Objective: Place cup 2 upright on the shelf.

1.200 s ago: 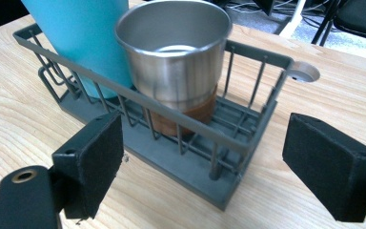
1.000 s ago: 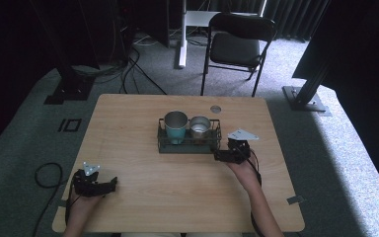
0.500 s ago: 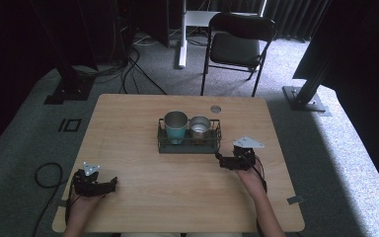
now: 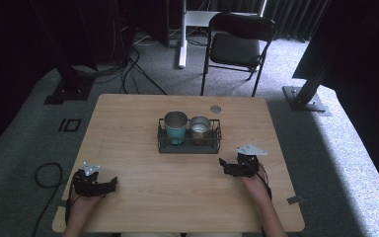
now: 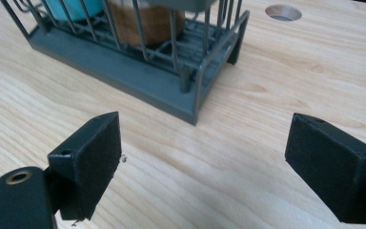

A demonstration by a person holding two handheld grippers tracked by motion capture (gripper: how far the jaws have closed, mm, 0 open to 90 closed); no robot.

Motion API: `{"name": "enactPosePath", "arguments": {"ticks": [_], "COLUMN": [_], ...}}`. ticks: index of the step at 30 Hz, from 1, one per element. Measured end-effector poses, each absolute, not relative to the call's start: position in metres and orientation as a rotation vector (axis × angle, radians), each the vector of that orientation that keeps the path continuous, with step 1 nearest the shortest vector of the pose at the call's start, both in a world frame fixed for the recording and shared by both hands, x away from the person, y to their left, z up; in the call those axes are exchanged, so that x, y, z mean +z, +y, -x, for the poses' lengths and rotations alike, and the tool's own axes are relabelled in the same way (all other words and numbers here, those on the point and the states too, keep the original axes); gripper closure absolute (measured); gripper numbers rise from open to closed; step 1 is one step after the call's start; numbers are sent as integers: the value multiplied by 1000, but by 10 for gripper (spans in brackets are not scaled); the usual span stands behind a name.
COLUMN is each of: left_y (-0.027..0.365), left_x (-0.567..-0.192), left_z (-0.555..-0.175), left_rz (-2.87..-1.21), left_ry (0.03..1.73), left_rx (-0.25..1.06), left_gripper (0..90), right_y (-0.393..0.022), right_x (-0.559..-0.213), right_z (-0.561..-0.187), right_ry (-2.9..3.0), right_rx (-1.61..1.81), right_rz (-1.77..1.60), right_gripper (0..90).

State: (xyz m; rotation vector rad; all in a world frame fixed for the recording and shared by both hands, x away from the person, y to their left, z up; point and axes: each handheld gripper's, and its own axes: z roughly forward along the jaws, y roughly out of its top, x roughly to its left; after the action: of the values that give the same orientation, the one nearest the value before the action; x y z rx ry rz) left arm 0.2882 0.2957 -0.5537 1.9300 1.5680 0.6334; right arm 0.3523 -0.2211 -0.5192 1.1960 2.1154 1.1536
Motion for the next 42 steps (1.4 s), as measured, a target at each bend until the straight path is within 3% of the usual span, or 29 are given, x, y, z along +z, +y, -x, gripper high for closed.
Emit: {"name": "enactPosePath", "arguments": {"ticks": [42], "left_y": [296], "left_x": [-554], "left_z": [-288], "left_rz": [-1930], "left_ry": [1568], "left_rx": [634], "left_gripper": [12], "right_y": [-267], "right_x": [-552], "right_z": [-301], "right_ry": [2286], "right_rx": [1088], "right_rz": [-1160], "right_gripper": [118]}}
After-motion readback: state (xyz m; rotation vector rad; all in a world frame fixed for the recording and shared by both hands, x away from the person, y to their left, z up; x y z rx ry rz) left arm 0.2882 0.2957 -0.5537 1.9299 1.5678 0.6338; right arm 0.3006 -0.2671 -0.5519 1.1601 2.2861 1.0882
